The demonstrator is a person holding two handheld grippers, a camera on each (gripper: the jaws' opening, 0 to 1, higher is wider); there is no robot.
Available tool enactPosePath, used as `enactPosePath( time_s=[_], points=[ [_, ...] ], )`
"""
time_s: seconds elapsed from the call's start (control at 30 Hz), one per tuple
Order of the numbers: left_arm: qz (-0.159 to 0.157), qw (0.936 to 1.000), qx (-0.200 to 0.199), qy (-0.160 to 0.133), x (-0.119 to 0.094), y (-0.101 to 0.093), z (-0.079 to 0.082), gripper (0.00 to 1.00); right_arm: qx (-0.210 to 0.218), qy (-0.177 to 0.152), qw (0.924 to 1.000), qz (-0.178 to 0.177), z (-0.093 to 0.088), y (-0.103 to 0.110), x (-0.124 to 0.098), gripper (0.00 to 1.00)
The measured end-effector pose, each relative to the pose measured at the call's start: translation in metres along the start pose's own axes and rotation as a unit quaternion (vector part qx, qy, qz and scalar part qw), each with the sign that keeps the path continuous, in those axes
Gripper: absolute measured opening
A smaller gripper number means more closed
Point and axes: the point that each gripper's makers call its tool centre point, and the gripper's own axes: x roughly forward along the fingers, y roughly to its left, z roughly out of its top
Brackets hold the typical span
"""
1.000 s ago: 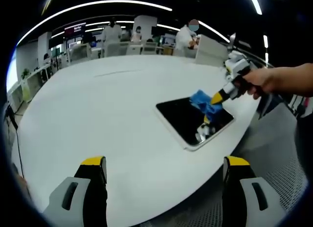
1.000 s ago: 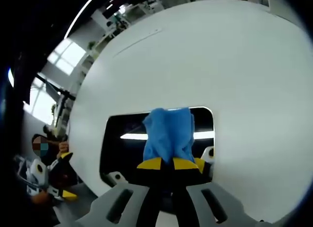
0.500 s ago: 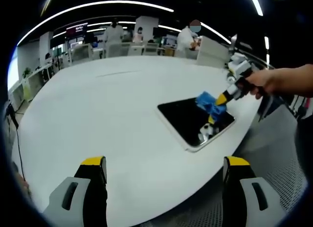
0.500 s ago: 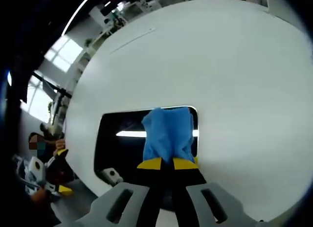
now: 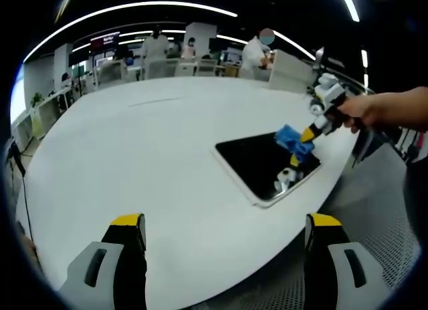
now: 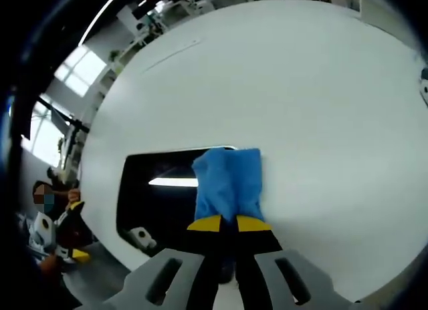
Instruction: Wipe the mirror surface with the cleaning cloth until all visible marks leave the cleaned area.
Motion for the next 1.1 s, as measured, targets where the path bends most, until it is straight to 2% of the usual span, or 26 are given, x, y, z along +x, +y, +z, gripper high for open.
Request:
enactPosePath(
  time_s=[0.6,0.77,0.87,1.1],
  points=[
    [-0.004,1.0,0.004,0.001,0.001,-0.002,0.0,0.99,0.001,-0.007,0.9999,-0.013,-0.001,0.0,0.0,0.01],
    [-0.004,1.0,0.004,0.0,0.0,-0.002,0.0,0.99,-0.009,-0.011,0.9996,-0.024,-0.002,0.002,0.0,0.01],
    [-0.002,1.0,0.002,-0.002,0.0,-0.001,0.001,0.99,-0.03,-0.014,0.999,-0.031,-0.005,0.003,0.0,0.01],
    [0.0,1.0,0.0,-0.005,0.0,-0.001,0.002,0.99,-0.039,-0.011,0.9983,-0.042,-0.012,0.007,-0.004,0.01]
  ],
)
